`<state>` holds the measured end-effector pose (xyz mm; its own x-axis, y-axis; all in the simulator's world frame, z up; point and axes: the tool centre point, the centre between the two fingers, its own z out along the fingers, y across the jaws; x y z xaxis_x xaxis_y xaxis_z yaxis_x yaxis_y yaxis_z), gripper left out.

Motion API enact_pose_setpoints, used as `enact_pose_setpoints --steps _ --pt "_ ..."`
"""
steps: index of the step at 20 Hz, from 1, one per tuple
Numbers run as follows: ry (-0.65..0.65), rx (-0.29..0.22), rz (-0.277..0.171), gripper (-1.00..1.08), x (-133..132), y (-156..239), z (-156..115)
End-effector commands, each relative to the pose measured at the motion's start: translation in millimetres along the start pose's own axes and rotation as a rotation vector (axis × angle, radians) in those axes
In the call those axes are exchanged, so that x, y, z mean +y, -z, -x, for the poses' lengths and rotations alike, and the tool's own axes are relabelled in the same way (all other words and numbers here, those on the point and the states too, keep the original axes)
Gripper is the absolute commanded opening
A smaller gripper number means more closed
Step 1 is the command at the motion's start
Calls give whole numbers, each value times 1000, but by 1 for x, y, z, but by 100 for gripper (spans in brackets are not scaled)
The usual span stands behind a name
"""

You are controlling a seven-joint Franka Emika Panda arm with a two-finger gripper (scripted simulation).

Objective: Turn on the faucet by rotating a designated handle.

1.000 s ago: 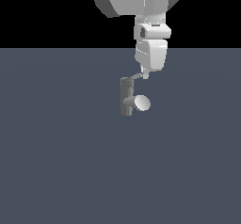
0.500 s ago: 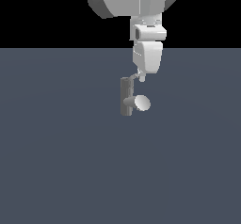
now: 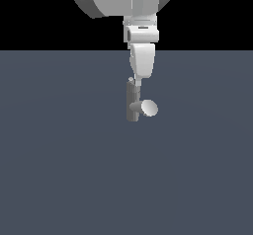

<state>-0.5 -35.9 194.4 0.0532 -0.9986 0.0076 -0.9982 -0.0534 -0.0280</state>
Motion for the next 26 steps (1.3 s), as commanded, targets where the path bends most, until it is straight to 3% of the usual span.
enact_pose_setpoints --steps 1,16,17,18,26 --pt "2 -2 2 -100 -2 -1 5" --pt "41 -8 26 -100 -38 -12 82" --pt "41 -8 26 -100 -38 -12 82" --pt "-31 4 11 -100 -37 -1 33" --pt "-9 0 16 -100 -59 -5 49"
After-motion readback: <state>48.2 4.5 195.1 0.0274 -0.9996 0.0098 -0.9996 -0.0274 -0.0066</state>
